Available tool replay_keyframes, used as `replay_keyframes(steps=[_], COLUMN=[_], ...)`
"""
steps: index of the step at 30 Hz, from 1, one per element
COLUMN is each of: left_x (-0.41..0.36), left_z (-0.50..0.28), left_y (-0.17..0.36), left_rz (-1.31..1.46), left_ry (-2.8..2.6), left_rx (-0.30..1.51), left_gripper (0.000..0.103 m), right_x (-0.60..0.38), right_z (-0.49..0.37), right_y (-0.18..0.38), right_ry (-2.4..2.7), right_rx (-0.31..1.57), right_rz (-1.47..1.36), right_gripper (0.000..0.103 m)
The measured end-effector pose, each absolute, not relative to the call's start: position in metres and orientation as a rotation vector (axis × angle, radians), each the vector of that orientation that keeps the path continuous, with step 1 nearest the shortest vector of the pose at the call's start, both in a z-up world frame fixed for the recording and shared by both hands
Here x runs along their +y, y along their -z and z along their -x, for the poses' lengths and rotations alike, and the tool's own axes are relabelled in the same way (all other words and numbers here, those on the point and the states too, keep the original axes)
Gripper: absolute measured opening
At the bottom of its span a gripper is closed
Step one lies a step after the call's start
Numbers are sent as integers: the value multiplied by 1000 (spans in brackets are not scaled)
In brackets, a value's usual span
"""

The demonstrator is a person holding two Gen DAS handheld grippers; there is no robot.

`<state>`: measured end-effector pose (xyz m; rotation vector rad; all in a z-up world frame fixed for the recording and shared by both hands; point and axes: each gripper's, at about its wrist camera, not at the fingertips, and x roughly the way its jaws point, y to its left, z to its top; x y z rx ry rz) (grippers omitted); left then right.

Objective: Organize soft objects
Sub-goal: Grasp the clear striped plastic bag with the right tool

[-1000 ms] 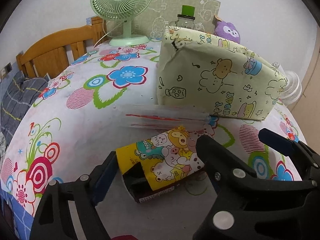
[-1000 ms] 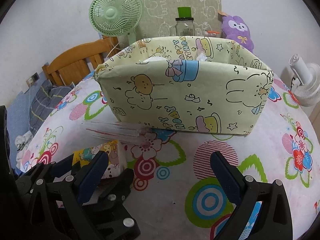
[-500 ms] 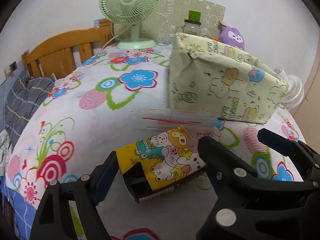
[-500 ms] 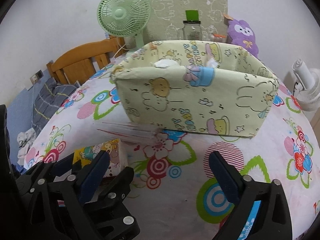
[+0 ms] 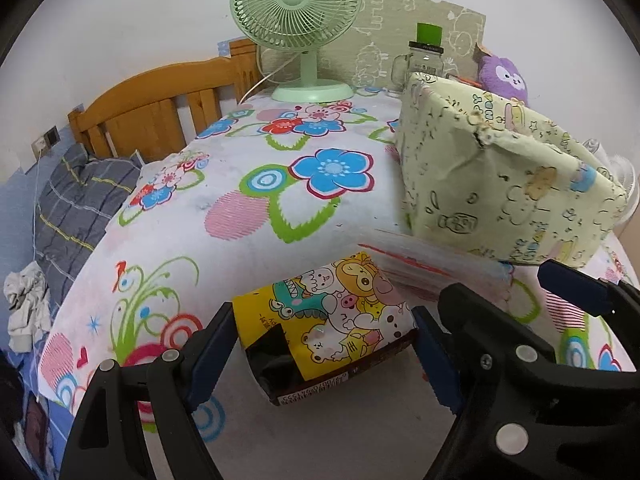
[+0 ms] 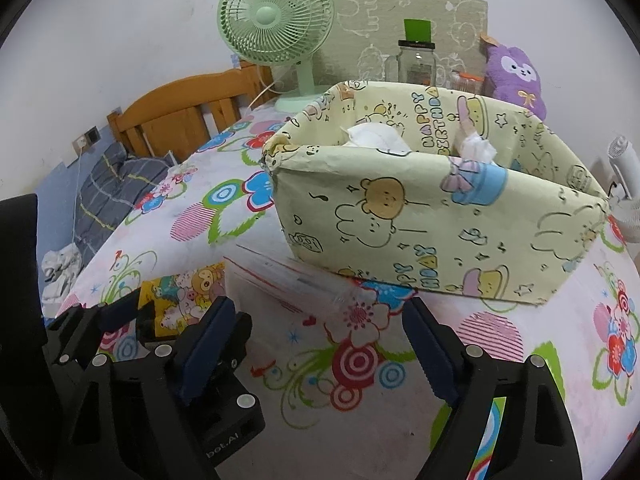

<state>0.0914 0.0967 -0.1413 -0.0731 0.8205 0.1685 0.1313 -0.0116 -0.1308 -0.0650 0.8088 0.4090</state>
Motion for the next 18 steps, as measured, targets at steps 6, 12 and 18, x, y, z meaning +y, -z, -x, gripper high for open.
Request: replay_keyframes(steps=[6, 12, 18], left_x=[103, 109, 108], left_z=[-101, -103, -101], left_y=[141, 146, 147], left_rz=[46, 41, 38], left_ry=[-170, -160, -151], left_rx=[821, 851, 855], left_gripper=[86, 86, 86], right_x=[-5, 8, 16], right_z=[-142, -149, -158], right_y=[130, 137, 146], right_ry=[-417, -455, -463], right_rx=[812, 840, 868], right_rz=[69, 86, 87], right_gripper=[87, 74, 59])
